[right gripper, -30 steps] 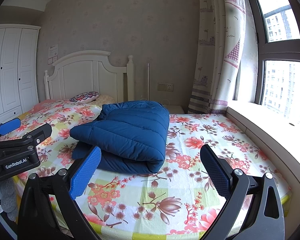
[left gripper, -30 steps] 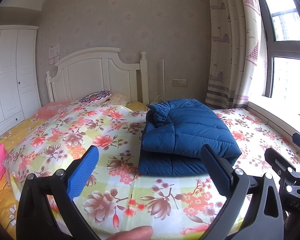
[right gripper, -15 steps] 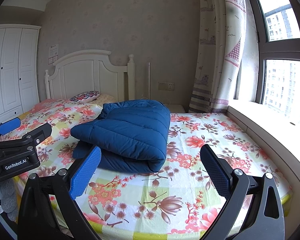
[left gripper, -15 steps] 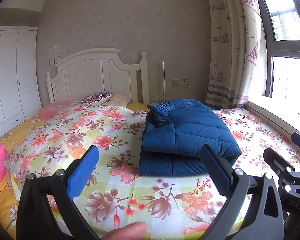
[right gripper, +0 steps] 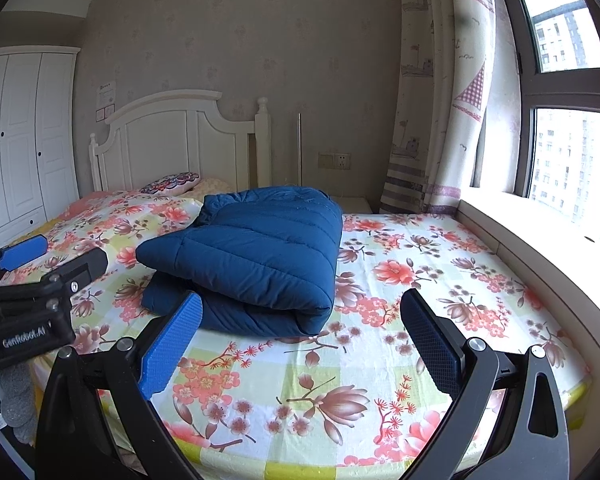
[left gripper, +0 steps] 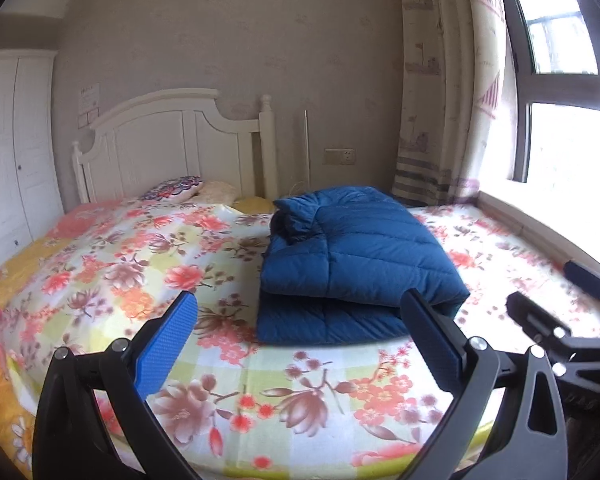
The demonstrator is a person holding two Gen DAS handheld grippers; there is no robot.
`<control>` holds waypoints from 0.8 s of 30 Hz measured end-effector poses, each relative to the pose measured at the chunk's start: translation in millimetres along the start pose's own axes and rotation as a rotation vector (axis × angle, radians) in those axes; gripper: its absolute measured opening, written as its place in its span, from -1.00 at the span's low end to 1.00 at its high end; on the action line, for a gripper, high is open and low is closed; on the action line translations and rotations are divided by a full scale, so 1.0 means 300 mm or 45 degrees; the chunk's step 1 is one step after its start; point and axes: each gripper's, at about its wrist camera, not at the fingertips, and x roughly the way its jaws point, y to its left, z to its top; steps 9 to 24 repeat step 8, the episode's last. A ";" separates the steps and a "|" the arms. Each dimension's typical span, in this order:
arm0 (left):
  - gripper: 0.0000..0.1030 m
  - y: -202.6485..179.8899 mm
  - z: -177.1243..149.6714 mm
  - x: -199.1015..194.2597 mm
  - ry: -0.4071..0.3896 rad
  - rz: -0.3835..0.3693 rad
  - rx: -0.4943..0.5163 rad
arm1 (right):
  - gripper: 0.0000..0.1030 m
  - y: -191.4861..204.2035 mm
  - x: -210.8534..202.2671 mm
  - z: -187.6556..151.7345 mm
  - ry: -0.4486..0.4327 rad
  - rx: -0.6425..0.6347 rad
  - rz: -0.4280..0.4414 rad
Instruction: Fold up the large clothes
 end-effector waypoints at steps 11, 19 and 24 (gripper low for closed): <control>0.96 0.383 0.164 0.422 0.254 0.130 -0.128 | 0.86 -0.322 0.238 0.104 0.202 0.230 0.050; 0.96 0.383 0.164 0.422 0.254 0.130 -0.128 | 0.86 -0.322 0.238 0.104 0.202 0.230 0.050; 0.96 0.383 0.164 0.422 0.254 0.130 -0.128 | 0.86 -0.322 0.238 0.104 0.202 0.230 0.050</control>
